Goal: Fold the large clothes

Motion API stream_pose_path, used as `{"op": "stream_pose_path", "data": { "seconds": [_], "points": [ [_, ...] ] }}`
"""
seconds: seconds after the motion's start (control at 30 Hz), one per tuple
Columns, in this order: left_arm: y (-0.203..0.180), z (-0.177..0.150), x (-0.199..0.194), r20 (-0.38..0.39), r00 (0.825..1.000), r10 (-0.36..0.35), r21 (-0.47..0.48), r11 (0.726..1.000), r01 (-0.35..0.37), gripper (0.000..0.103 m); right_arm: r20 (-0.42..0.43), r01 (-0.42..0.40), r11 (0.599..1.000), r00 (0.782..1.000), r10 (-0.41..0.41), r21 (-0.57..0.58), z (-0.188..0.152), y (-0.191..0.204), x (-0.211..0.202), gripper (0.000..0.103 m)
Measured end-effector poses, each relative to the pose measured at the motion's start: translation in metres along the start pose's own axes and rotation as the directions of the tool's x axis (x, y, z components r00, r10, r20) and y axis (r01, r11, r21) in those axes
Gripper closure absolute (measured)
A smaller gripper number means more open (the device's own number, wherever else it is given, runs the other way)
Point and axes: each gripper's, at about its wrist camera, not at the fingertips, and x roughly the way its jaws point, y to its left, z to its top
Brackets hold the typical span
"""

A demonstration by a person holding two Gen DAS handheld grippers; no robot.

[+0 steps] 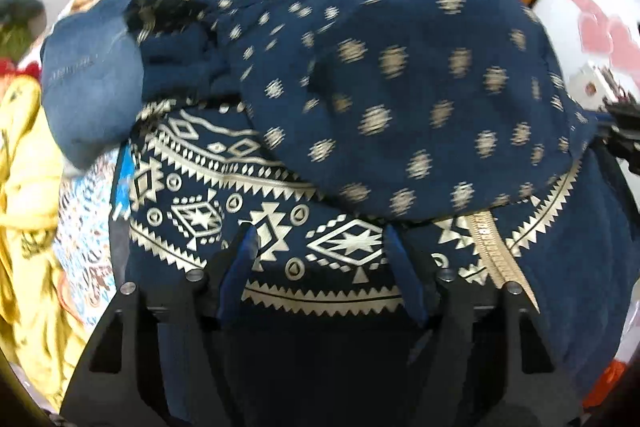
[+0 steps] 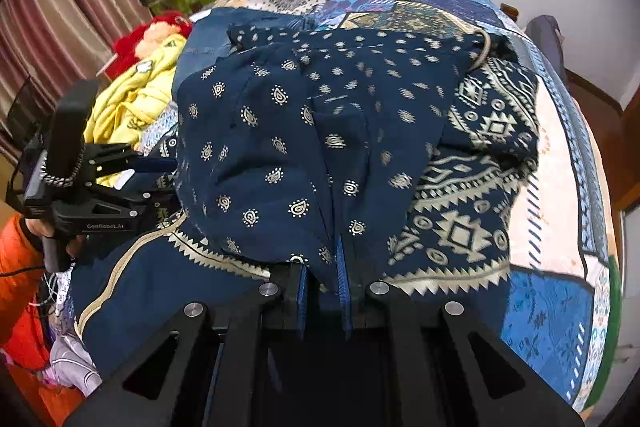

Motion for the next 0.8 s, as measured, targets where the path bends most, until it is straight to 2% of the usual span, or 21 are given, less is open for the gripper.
{"op": "stream_pose_path", "data": {
  "seconds": [0.1,0.3,0.37,0.47,0.63,0.8],
  "points": [
    [0.007,-0.003,-0.001,-0.01,1.0,-0.006,-0.024,1.0,0.006,0.037,-0.006,0.014,1.0,1.0,-0.014,-0.013,-0.001,0.0,-0.004,0.093],
    [0.022,0.0,-0.029,0.045,0.992,0.119,0.026,0.992,-0.12,0.038,-0.032,0.012,0.999,0.999,-0.013,-0.036,-0.004,-0.004,-0.022,0.093],
    [0.029,0.007,-0.039,0.073,0.985,0.153,0.016,0.988,-0.155,0.038,-0.034,0.022,1.0,0.999,-0.023,-0.016,-0.005,-0.013,-0.028,0.093],
    [0.044,0.024,-0.049,0.12,0.973,0.199,-0.034,0.98,-0.196,0.038,-0.001,0.08,0.996,0.997,-0.08,0.037,0.001,-0.036,-0.038,0.093],
    [0.08,0.058,-0.047,0.128,0.967,0.219,-0.157,0.968,-0.198,0.038,0.036,0.127,0.982,0.99,-0.133,0.138,0.036,-0.076,-0.034,0.093],
    [0.109,0.086,-0.026,0.1,0.97,0.22,-0.238,0.952,-0.192,0.038,0.041,0.169,0.969,0.983,-0.179,0.181,0.088,-0.105,0.0,0.093]
  ]
}}
